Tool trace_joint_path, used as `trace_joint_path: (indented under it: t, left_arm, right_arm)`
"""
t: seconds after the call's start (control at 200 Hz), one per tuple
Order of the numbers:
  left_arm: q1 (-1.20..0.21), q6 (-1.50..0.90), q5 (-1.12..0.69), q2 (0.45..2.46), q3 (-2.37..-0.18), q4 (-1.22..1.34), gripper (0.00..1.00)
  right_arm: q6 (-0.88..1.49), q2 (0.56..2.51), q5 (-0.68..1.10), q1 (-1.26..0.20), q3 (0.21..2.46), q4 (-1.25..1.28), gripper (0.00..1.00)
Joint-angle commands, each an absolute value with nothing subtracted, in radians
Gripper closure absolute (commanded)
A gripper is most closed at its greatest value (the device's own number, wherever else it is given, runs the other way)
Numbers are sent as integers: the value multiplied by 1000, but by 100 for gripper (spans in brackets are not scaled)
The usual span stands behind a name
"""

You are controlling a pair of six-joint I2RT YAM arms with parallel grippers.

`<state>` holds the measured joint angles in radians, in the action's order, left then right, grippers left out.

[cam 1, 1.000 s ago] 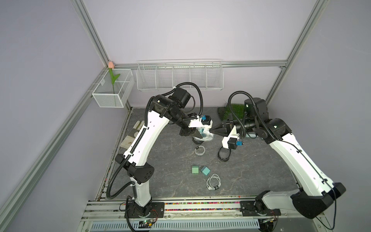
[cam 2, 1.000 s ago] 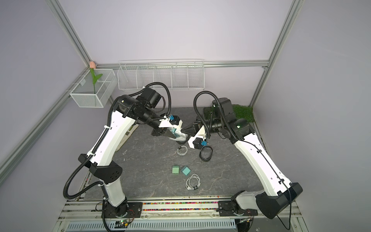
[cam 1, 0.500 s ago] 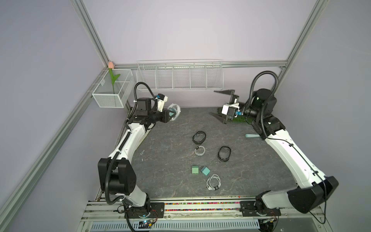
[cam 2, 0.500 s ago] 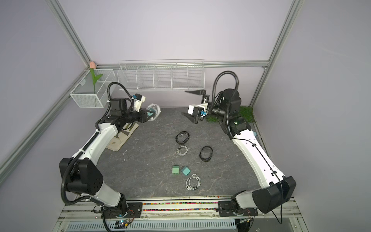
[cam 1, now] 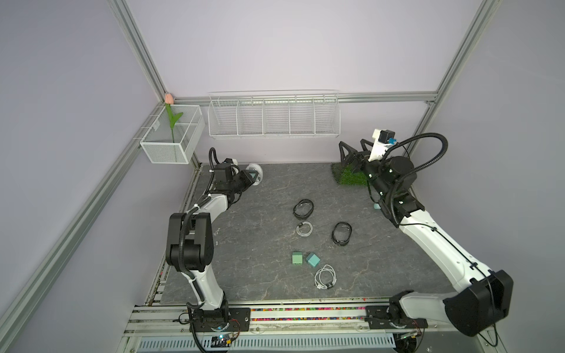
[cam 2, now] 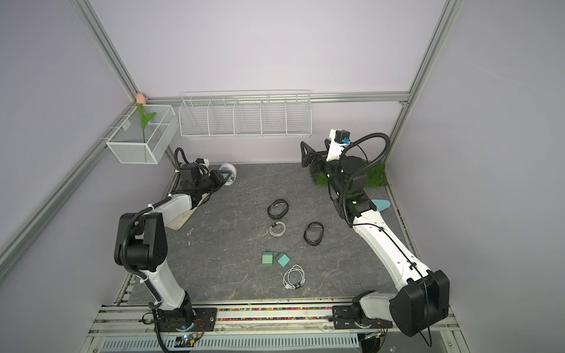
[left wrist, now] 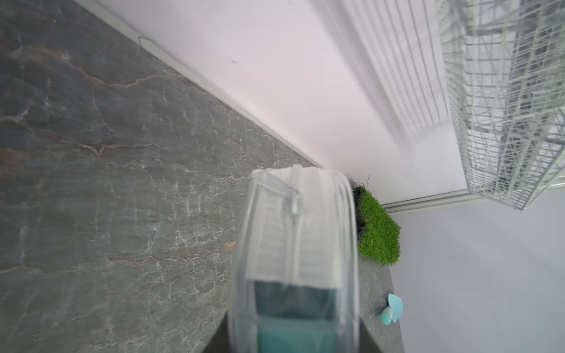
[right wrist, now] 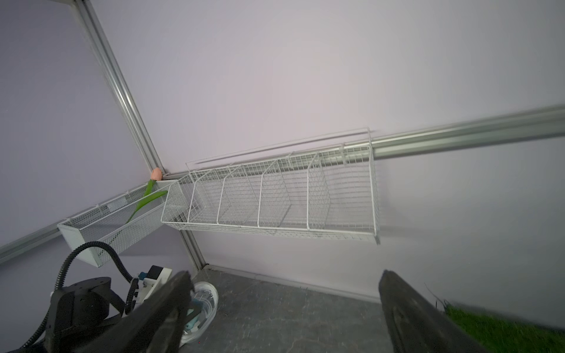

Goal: Pack away charging kits
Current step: Place the storage bag at the center of the board.

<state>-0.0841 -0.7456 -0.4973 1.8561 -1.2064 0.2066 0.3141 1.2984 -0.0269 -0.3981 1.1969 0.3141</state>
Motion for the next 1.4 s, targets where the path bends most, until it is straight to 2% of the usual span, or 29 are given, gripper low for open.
trace_joint_path:
  t: [0.0,0.125,0.21,0.3,0.355,0.425,0.48,0.485,0.495,0.505,0.51,0.53,0.745,0.945,1.055,1.13,1.215,1.3,1.34,1.395]
  left_arm:
    - [-84,-848,-507,1918,-1185,334,95]
    - [-85,-926,-549,1976,-1129,463,95]
    - [-90,-910,-535,1982,-1118,438,86]
    - [-103,-895,-532,1985,-1104,425,84]
    - [-114,-875,-527,1980,-1089,413,77]
    - [-127,-841,-483,1960,-1067,354,59]
    - [-135,-818,-447,1934,-1033,346,50]
    - [-135,-816,-442,1930,-1029,344,47]
    - [-136,-813,-435,1924,-1022,341,35]
    - [-136,-811,-425,1919,-1014,337,12]
    - [-137,-809,-421,1917,-1011,335,6]
    - [-138,-801,-404,1905,-1000,327,1]
    - [-141,-740,-224,1740,-937,152,1]
    - [-143,-707,17,1513,-945,-78,1]
    - [-123,-818,11,1493,-1050,-267,1]
    - [-109,-794,-29,1521,-1081,-316,1]
    - [-89,-709,-157,1536,-1022,-212,0]
    - [-94,-699,-223,1437,-816,116,0]
    - [-107,-689,-210,1359,-725,240,0]
    - [-135,-658,-118,1260,-697,202,0]
  right_arm:
    - [395,1248,-134,-437,1164,116,2]
    - [390,1249,-142,-457,1125,64,2]
    - [383,1268,-144,-463,1125,33,2]
    - [362,1291,-148,-471,1136,-3,2]
    - [354,1301,-168,-481,1133,-20,2]
    - [356,1306,-172,-486,1120,-23,2]
    - [354,1304,-168,-490,1112,-28,2]
    - [353,1304,-167,-489,1112,-29,2]
    - [353,1304,-166,-489,1111,-29,2]
    - [351,1303,-164,-490,1110,-29,2]
    - [351,1303,-164,-490,1110,-30,2]
    - [351,1302,-163,-491,1108,-32,2]
    - [347,1258,-172,-494,1079,-23,4]
    - [347,1252,-199,-494,1061,-16,5]
    - [346,1249,-170,-492,1019,62,11]
    - [337,1241,-145,-488,975,138,11]
    - [425,1237,-136,-460,953,137,11]
    - [459,1254,-92,-452,990,72,11]
    - [448,1264,-85,-456,1018,40,11]
    - [471,1284,-133,-460,1071,-34,11]
